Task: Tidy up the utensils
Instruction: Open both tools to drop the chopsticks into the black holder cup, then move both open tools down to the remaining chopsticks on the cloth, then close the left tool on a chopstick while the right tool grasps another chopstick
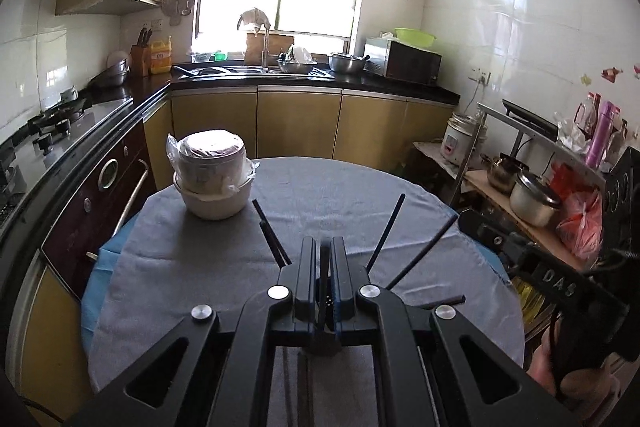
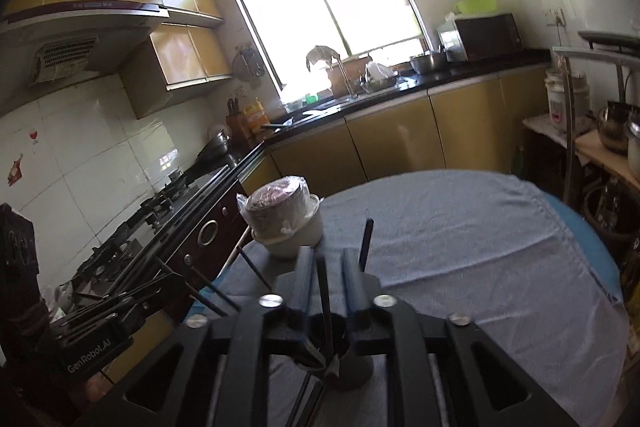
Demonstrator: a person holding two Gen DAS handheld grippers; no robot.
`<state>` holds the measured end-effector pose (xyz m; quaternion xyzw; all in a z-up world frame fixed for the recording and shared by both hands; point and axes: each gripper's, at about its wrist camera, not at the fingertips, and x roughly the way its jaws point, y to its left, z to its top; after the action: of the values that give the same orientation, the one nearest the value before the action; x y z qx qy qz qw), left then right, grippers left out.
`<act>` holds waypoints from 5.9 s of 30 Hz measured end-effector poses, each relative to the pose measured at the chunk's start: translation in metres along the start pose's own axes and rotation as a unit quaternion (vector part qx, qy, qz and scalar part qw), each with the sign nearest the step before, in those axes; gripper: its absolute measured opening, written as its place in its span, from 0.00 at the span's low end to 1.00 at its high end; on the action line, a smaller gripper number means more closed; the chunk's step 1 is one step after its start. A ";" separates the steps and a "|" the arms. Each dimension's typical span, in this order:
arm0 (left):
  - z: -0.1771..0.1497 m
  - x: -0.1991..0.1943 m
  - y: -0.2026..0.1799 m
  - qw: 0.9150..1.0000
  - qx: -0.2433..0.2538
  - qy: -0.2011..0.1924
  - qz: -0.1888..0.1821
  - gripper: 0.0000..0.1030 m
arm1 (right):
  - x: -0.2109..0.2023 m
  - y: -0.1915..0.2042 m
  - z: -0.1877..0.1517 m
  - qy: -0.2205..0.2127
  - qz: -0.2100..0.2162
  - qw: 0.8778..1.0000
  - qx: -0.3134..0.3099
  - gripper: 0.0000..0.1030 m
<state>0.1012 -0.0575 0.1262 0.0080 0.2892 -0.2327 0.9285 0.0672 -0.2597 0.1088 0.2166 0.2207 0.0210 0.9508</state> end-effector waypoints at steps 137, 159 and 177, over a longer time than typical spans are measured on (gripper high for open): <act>-0.207 0.032 0.111 0.950 -0.057 0.226 0.209 0.68 | 0.113 0.062 -0.221 0.272 -0.064 0.948 -0.154 0.53; -0.168 0.084 0.060 0.969 -0.013 0.223 0.106 0.64 | 0.051 -0.054 -0.161 0.234 -0.061 0.970 -0.022 0.39; -0.182 0.090 0.061 0.963 -0.007 0.251 0.098 0.09 | 0.068 -0.037 -0.188 0.284 -0.112 0.948 -0.096 0.18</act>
<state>0.0966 -0.0143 -0.0814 0.0877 0.5129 -0.1291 0.8442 0.0454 -0.2079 -0.0867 0.0833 0.5010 -0.0039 0.8614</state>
